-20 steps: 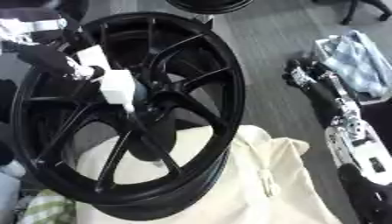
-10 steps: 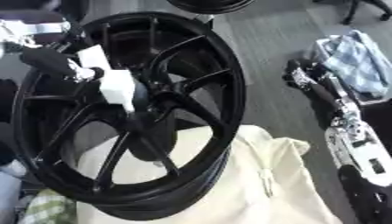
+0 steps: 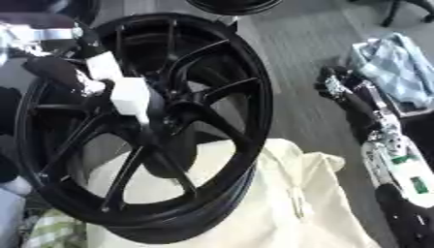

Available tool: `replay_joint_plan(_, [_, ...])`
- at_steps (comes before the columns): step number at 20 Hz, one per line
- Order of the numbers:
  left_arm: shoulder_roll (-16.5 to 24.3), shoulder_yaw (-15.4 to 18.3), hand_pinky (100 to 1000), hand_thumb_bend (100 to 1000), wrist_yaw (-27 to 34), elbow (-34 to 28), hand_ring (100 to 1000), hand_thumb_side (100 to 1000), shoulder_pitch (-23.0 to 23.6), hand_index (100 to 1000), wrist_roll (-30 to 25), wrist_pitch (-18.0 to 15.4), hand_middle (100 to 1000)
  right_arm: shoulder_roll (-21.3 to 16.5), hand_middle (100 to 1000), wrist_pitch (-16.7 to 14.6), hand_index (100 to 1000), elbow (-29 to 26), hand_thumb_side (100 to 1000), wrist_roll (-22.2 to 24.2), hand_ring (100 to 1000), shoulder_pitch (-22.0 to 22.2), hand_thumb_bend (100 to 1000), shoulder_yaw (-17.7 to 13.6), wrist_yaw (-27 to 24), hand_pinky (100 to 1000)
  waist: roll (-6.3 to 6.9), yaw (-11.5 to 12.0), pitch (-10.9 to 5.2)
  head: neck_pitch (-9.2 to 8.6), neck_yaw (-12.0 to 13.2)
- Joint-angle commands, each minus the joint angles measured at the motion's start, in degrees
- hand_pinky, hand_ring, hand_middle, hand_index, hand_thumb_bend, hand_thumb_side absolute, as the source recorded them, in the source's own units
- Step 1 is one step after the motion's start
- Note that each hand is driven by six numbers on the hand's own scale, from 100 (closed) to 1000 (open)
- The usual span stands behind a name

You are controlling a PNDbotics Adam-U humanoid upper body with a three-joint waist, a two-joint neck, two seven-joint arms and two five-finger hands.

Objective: Pull the pin out of the wheel hub.

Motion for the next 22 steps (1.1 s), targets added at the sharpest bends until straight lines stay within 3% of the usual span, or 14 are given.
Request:
replay_joint_plan(1, [1.05,0.31,871,222,-0.42,-0.54,815,217,-0.86,632,-5.73,4.14,754,-0.82,632,-0.03,736,-0.43,425,0.07,721,-0.23,234,-0.43,0.37,814,-0.24,0.08,-0.72,-0.13,0.3])
replay_joint_plan(7, [0.74,0.69,853,100,-1.28,-0.61,789,117,-0.9,531,-5.35,3.67,698,-0.72,632,0.03,736,-0.4,438,0.12,722,-0.16,228,-0.35,0.37,815,-0.3,0.09,-0.73,-0.13,0.48])
replay_joint_plan(22, [3.58,4.56,849,180,1.2,-5.5,776,100,-2.88,405,-2.89,3.41,666,-0.91,633,0.13,737,-0.48,450,0.06,723,-0.01,221,-0.42,0.36,817,-0.18,0.09,-1.11,-0.13,0.57])
